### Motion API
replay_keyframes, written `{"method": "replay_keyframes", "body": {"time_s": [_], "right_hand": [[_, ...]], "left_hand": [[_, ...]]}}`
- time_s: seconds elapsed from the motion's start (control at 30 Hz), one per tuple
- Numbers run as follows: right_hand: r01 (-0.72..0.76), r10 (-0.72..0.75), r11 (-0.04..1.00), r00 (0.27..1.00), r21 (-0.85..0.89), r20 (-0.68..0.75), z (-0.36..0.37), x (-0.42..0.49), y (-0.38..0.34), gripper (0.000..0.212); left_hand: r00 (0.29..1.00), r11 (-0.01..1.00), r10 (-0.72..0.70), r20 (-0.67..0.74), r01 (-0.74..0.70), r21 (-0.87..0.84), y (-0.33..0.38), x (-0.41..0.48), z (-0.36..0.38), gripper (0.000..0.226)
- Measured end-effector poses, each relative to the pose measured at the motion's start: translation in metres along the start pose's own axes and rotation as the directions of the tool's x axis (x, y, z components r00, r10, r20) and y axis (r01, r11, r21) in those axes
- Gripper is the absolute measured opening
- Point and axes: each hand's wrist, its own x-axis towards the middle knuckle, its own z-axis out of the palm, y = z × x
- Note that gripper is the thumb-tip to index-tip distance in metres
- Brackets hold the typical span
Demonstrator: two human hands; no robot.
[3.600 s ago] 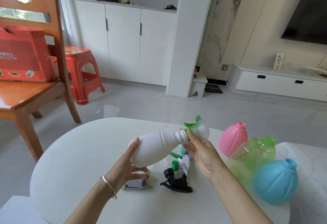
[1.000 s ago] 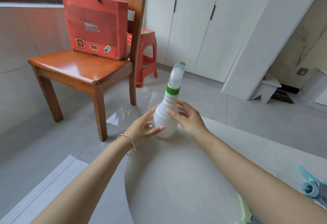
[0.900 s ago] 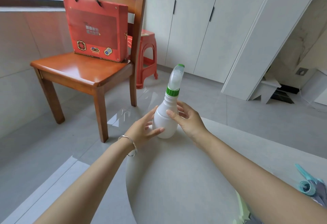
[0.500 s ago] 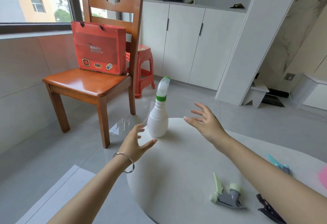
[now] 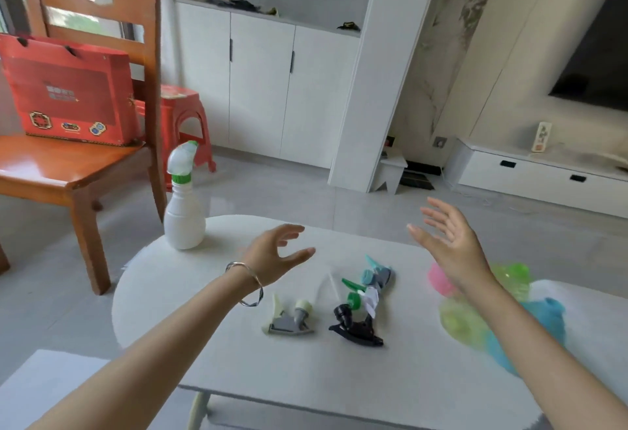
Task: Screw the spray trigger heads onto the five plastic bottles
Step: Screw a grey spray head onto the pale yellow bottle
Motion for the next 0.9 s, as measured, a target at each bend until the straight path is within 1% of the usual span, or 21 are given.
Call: {"method": "replay_keyframes", "body": {"time_s": [0.1, 0.17, 0.27, 0.43, 0.53, 0.57, 0.63, 0.7, 0.83, 0.9], "right_hand": [[0.025, -0.029, 0.999, 0.992, -0.031, -0.122, -0.049, -0.013, 0.011, 0.052], [0.032, -0.043, 0.998, 0.981, -0.06, -0.187, -0.076, -0.023, 0.02, 0.051], [0.016, -0.042, 0.994, 0.97, -0.11, -0.238, -0.104, -0.035, 0.035, 0.052], [-0.06, 0.042, 0.994, 0.98, -0.091, -0.195, -0.12, -0.042, 0.063, 0.063], [-0.119, 0.113, 0.993, 0.979, -0.024, -0.172, -0.116, -0.04, 0.079, 0.066], [-0.14, 0.139, 0.99, 0.976, 0.006, -0.17, -0.113, -0.039, 0.084, 0.065], [-0.178, 0.183, 0.983, 0.969, 0.048, -0.164, -0.108, -0.039, 0.094, 0.056], [-0.2, 0.201, 0.979, 0.965, 0.027, -0.17, -0.104, -0.039, 0.105, 0.049], [-0.212, 0.2, 0.976, 0.963, -0.049, -0.183, -0.099, -0.038, 0.115, 0.053], [-0.21, 0.198, 0.976, 0.962, -0.051, -0.188, -0.098, -0.037, 0.117, 0.052]], "left_hand": [[0.997, 0.999, 0.037, 0.062, -0.037, -0.006, 0.031, 0.013, 0.049, 0.055], [0.992, 0.998, 0.058, 0.109, -0.054, -0.04, 0.049, 0.02, 0.084, 0.054], [0.98, 0.994, 0.068, 0.188, -0.05, -0.097, 0.071, 0.025, 0.134, 0.056], [0.96, 0.993, 0.081, 0.268, -0.054, -0.105, 0.091, 0.028, 0.197, 0.07], [0.949, 0.992, 0.085, 0.302, -0.052, -0.113, 0.097, 0.029, 0.222, 0.076], [0.944, 0.992, 0.086, 0.318, -0.052, -0.114, 0.098, 0.029, 0.23, 0.077], [0.934, 0.994, 0.081, 0.349, -0.05, -0.097, 0.097, 0.028, 0.244, 0.08], [0.933, 0.995, 0.065, 0.355, -0.036, -0.088, 0.096, 0.027, 0.256, 0.08], [0.938, 0.994, 0.055, 0.342, -0.02, -0.104, 0.092, 0.028, 0.267, 0.079], [0.937, 0.991, 0.052, 0.346, -0.005, -0.135, 0.092, 0.031, 0.269, 0.079]]}}
